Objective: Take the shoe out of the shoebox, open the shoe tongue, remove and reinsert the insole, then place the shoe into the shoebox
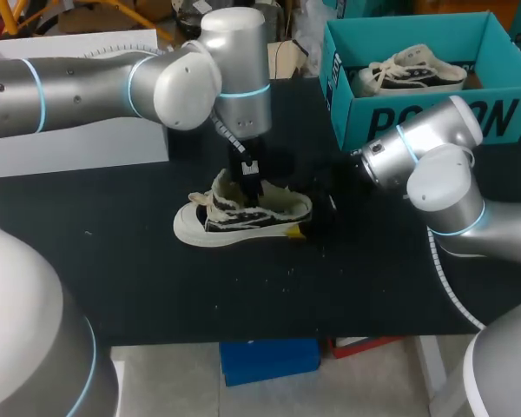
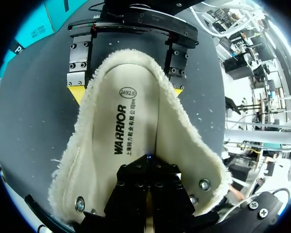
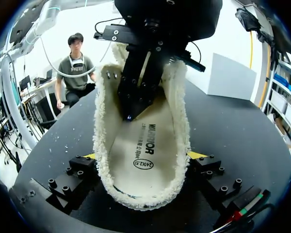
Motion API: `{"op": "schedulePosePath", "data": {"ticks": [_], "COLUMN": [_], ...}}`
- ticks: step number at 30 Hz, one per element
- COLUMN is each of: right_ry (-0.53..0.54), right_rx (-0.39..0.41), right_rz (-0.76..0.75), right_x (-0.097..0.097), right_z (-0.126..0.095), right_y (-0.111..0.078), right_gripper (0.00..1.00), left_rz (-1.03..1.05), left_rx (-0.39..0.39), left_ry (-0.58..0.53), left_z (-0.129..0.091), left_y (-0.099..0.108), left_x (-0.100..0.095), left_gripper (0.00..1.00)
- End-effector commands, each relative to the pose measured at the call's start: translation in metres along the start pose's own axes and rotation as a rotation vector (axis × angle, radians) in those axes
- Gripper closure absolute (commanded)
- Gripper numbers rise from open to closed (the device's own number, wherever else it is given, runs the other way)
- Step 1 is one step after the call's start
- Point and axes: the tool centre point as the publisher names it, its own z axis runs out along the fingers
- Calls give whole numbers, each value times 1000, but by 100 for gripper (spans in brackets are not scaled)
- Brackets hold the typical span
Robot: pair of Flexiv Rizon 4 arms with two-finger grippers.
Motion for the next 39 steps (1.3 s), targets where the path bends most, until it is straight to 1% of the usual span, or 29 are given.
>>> {"op": "schedulePosePath", "data": {"ticks": [1,10,13,17,18,19,20,21,22,26,31,33,35,37,39], "right_ry": [0,0,0,0,0,0,0,0,0,0,0,0,0,0,0], "right_rx": [0,0,0,0,0,0,0,0,0,0,0,0,0,0,0], "right_rz": [1,1,1,1,1,1,1,1,1,1,1,1,1,1,1], "right_x": [0,0,0,0,0,0,0,0,0,0,0,0,0,0,0], "right_z": [5,5,5,5,5,5,5,5,5,5,5,5,5,5,5], "right_y": [-4,-4,-4,-4,-4,-4,-4,-4,-4,-4,-4,-4,-4,-4,-4], "right_gripper": [100,100,100,100,100,100,100,100,100,100,100,100,100,100,100], "left_rz": [-3,-4,-8,-13,-10,-7,-2,2,4,4,-11,-23,-35,-48,-51], "left_rx": [7,23,14,24,33,34,33,34,31,20,-23,-58,-69,-98,-106], "left_ry": [-9,6,8,-7,-17,-25,-41,-56,-69,-99,-154,-195,-230,-282,-323], "left_z": [7,19,23,22,19,18,15,14,13,11,11,11,12,11,11], "left_y": [-1,-8,-9,-8,-7,-7,-7,-7,-7,-7,-5,-4,-2,0,1], "left_x": [1,3,4,3,3,3,3,3,3,2,-1,-4,-6,-9,-11], "left_gripper": [100,100,100,100,73,63,58,58,56,54,56,57,59,61,63]}}
